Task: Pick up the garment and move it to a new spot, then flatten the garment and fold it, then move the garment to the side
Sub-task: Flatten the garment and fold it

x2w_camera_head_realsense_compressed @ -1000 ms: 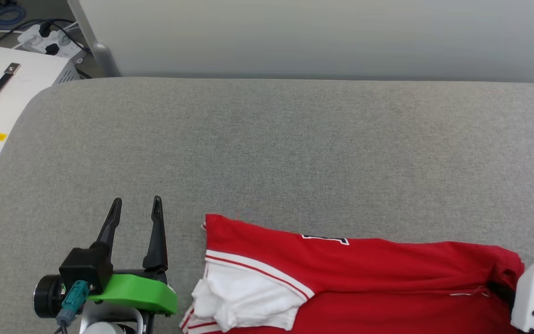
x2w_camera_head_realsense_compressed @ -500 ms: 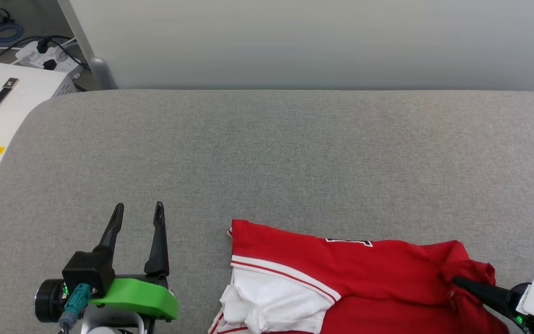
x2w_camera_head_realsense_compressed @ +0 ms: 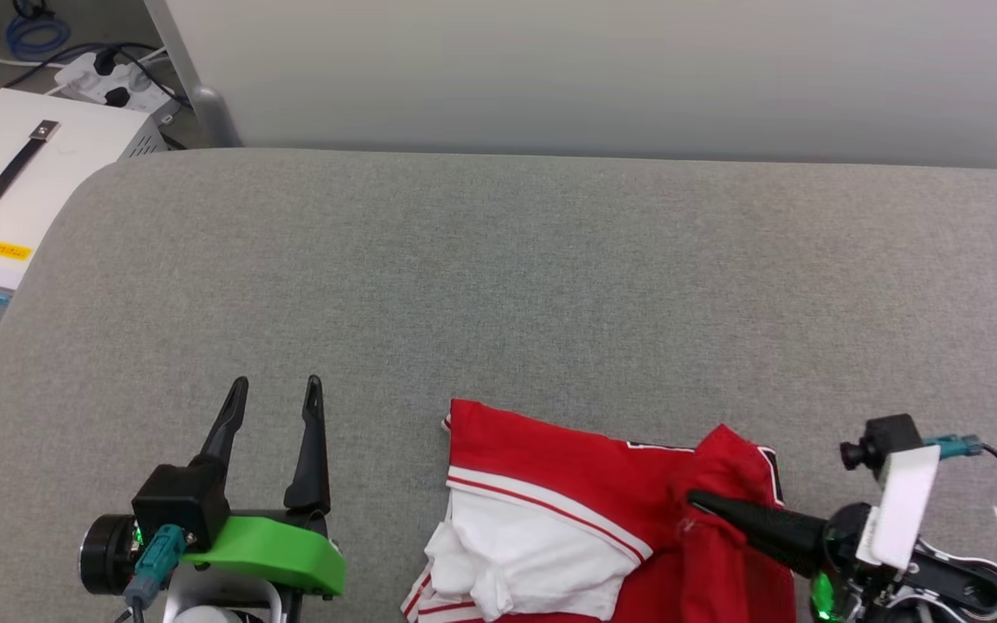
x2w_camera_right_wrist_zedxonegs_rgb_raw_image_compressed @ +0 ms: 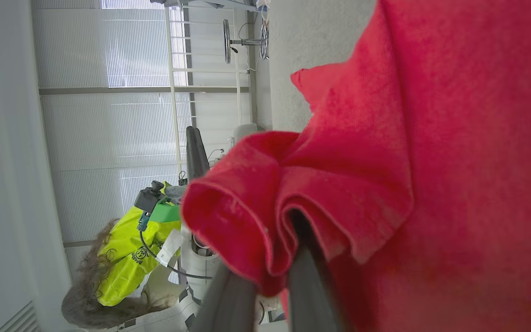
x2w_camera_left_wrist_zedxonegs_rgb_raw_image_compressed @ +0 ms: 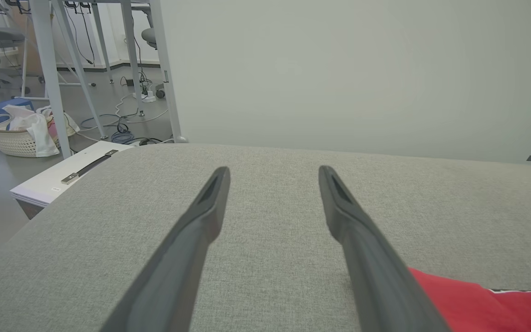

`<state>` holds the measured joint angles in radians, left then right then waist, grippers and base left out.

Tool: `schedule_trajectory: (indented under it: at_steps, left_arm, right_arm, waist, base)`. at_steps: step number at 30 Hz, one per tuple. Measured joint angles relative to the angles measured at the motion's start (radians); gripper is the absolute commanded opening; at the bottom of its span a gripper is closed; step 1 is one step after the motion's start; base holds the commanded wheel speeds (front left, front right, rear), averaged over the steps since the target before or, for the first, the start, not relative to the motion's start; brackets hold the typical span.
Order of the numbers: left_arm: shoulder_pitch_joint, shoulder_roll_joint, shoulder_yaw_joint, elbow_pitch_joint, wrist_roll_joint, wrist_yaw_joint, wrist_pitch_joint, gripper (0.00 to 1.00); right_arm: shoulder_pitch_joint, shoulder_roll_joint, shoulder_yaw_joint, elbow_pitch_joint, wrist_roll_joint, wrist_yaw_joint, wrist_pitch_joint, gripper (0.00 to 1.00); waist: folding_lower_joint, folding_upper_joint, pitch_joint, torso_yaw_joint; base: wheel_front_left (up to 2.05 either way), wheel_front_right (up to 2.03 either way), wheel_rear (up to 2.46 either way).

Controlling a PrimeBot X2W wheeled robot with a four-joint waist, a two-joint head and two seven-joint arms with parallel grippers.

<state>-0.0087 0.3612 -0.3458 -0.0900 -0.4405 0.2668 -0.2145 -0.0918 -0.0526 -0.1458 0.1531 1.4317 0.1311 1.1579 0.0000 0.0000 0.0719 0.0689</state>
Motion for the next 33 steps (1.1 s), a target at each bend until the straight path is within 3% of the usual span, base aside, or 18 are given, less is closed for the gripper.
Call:
schedule_trajectory:
  at_steps: [10, 19, 21, 22, 28, 33]
  left_arm:
    - [-0.063, -0.017, -0.007, 0.011, 0.000, -0.016, -0.011, 1.00]
    - [-0.121, -0.038, -0.008, 0.030, 0.010, -0.035, -0.028, 1.00]
    - [-0.127, -0.044, -0.008, 0.043, 0.010, -0.043, -0.032, 1.00]
    - [-0.128, -0.047, -0.008, 0.047, 0.011, -0.043, -0.033, 1.00]
    - [-0.129, -0.048, -0.001, 0.070, 0.018, -0.053, -0.040, 1.00]
    - [-0.128, -0.048, 0.004, 0.082, 0.018, -0.057, -0.040, 1.00]
  right_arm:
    - [-0.081, 0.003, 0.335, 0.011, 0.087, 0.000, -0.176, 0.00]
    - [-0.157, 0.003, 0.476, 0.059, 0.006, 0.000, -0.315, 0.00]
    - [-0.159, 0.004, 0.498, 0.078, -0.017, -0.001, -0.346, 0.72]
    - [-0.159, 0.004, 0.507, 0.086, -0.018, -0.001, -0.351, 1.00]
    - [-0.160, -0.001, 0.537, 0.060, -0.040, -0.001, -0.416, 1.00]
    - [-0.156, -0.050, 0.546, -0.035, -0.096, -0.001, -0.506, 1.00]
  waist:
    - [0.0000, 0.0000, 0.076, 0.037]
    - [0.0001, 0.0000, 0.157, 0.053]
    - [0.0001, 0.0000, 0.171, 0.053]
    - [0.0001, 0.0000, 0.175, 0.053]
    - [0.0001, 0.0000, 0.172, 0.039]
    - [0.0001, 0.0000, 0.148, 0.026]
  base:
    - [0.00, 0.00, 0.00]
    - [0.00, 0.00, 0.00]
    - [0.00, 0.00, 0.00]
    - [0.00, 0.00, 0.00]
    - [0.00, 0.00, 0.00]
    - [0.00, 0.00, 0.00]
